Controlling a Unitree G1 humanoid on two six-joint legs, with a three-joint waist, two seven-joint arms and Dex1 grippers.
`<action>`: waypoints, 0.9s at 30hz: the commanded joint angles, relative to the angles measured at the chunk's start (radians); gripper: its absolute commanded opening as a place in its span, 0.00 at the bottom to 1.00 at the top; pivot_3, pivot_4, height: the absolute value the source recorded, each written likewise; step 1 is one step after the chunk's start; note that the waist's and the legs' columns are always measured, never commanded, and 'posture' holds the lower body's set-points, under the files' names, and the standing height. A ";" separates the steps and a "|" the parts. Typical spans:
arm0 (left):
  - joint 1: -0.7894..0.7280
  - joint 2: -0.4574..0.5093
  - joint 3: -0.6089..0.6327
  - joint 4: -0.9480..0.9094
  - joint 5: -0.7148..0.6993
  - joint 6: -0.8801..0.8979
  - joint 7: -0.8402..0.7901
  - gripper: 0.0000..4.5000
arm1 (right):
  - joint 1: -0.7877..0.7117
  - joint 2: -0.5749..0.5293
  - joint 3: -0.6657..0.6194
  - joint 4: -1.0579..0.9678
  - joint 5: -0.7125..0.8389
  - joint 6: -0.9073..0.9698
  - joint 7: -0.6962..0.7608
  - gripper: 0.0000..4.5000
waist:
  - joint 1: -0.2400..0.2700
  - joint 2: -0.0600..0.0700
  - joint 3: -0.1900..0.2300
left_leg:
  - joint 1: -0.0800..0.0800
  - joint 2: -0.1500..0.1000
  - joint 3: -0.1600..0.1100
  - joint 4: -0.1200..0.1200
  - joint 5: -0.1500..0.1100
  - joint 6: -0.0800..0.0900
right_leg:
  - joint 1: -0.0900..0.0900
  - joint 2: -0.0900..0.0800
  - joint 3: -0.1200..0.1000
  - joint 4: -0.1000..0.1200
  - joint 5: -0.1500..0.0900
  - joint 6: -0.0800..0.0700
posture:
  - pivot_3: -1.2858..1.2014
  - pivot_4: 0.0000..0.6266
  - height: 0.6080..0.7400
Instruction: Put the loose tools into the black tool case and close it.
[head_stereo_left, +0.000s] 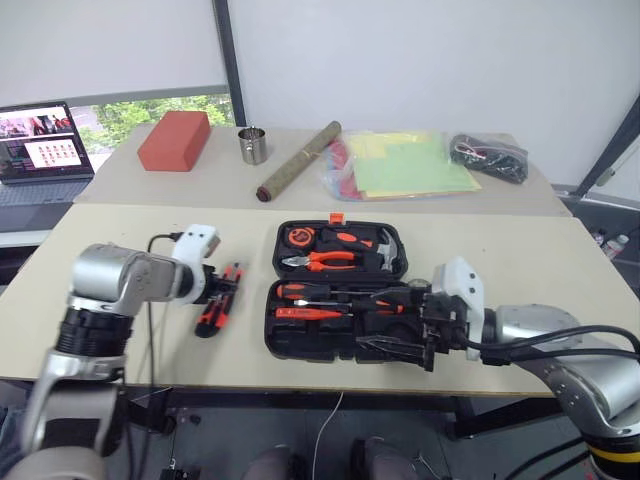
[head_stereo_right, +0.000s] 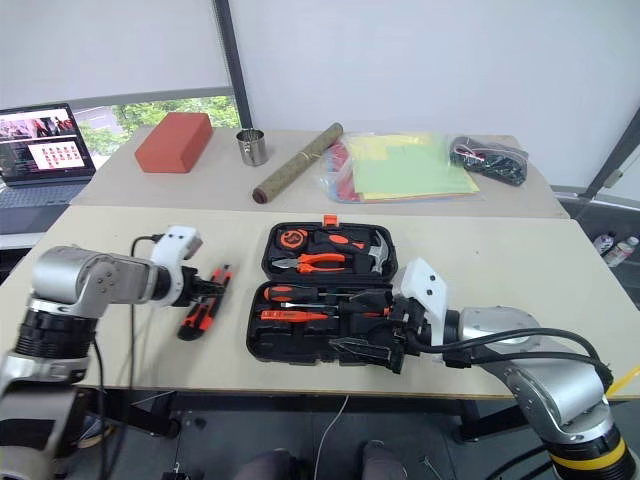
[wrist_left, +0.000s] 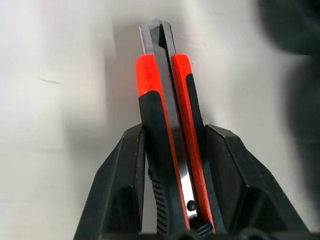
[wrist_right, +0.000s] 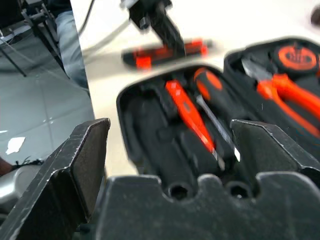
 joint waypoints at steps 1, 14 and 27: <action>-0.066 0.136 -0.128 -0.073 0.029 -0.417 -0.581 0.30 | 0.025 -0.032 -0.045 -0.068 0.031 0.003 0.012 1.00 | 0.003 -0.001 0.001 | -0.003 0.000 0.001 0.000 0.001 -0.001 | -0.004 -0.001 0.000 0.001 -0.001 -0.002 | 0.52 0.24 0.97; -0.343 -0.169 -0.484 0.081 0.200 -0.655 -1.059 0.30 | 0.213 -0.052 -0.164 -0.231 0.093 0.042 -0.108 1.00 | 0.016 -0.001 0.001 | -0.015 -0.001 -0.001 0.004 0.008 0.012 | -0.004 -0.002 -0.007 -0.004 -0.004 0.006 | 0.52 0.24 0.97; -0.400 -0.374 -0.571 0.289 0.340 -0.727 -1.060 0.30 | 0.267 -0.035 -0.175 -0.280 0.078 0.026 -0.207 1.00 | 0.029 -0.002 0.001 | -0.020 0.000 -0.003 0.008 0.006 0.023 | -0.007 -0.002 -0.006 -0.003 -0.002 0.005 | 0.52 0.24 0.97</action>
